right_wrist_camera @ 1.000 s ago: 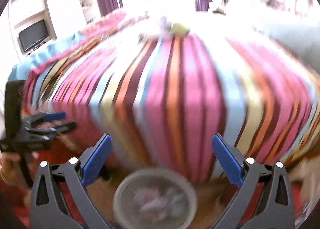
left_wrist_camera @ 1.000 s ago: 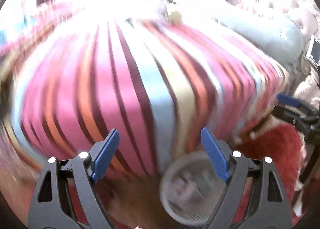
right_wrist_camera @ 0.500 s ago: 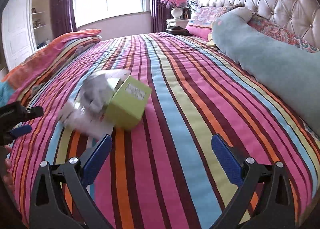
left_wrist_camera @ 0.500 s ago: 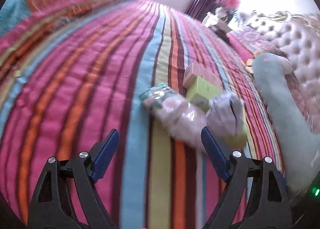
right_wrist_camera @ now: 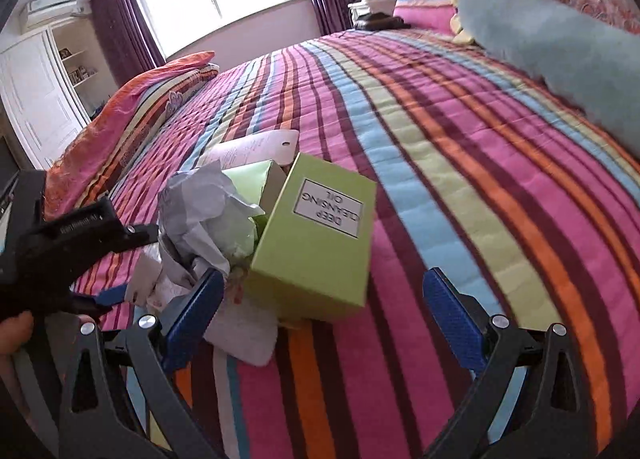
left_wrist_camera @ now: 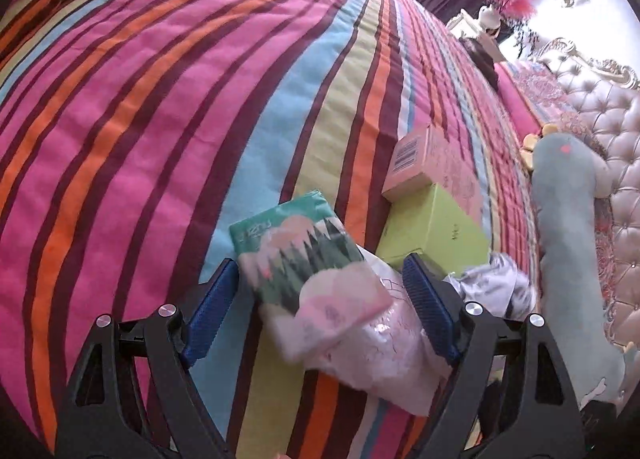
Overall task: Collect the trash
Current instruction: 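Grasp the yuzhu tissue pack with the left gripper while the right grasps the DEEP CLEANSING OIL box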
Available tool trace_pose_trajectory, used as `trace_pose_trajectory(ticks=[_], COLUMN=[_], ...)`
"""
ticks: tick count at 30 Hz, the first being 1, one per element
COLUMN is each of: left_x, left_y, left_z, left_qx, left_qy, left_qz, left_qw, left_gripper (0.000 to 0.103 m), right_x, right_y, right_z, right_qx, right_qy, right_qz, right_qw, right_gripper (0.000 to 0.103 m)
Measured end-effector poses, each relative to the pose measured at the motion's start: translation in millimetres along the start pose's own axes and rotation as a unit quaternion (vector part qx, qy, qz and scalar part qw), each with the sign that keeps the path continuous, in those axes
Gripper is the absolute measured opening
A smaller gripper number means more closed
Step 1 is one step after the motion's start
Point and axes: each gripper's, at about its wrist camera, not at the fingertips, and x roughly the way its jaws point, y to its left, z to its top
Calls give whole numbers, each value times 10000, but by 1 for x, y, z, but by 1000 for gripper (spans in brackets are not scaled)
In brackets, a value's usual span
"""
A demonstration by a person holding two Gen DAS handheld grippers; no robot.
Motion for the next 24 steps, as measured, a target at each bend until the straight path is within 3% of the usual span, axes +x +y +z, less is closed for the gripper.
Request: trace_pose_trajectory(ticks=[3, 7, 8, 9, 10, 12, 15, 17, 24], left_x=[13, 15, 16, 17, 16, 13, 1, -11, -81], left_y=[-1, -2, -2, -3, -1, 2, 14, 23, 45], left_z=[4, 4, 3, 3, 3, 2, -5, -13, -55], left_qx=[117, 398, 511, 637, 750, 1039, 1403, 1558, 1997], left_qy=[68, -135, -155, -187, -193, -236, -383, -527, -997], left_qz=[174, 293, 366, 476, 440, 418, 585, 636, 205], left_qw=[9998, 9987, 9979, 9967, 9960, 9934, 9876, 9843, 9745], left_gripper=[82, 79, 73, 69, 66, 62, 56, 53, 53], right_x=[13, 34, 37, 40, 41, 30, 5, -13, -77], right_y=[-2, -5, -5, -4, -5, -8, -15, -29, -46], right_z=[8, 17, 17, 16, 15, 10, -3, -12, -62], right_qx=[182, 176, 122, -9, -62, -298, -845, -774, -908], right_qy=[123, 468, 523, 618, 668, 590, 333, 311, 234], right_qz=[43, 176, 213, 348, 458, 283, -366, -324, 26], right_qw=[9997, 9986, 9983, 9975, 9967, 9974, 9952, 9960, 9956], right_gripper=[96, 93, 87, 66, 59, 59, 58, 58, 59])
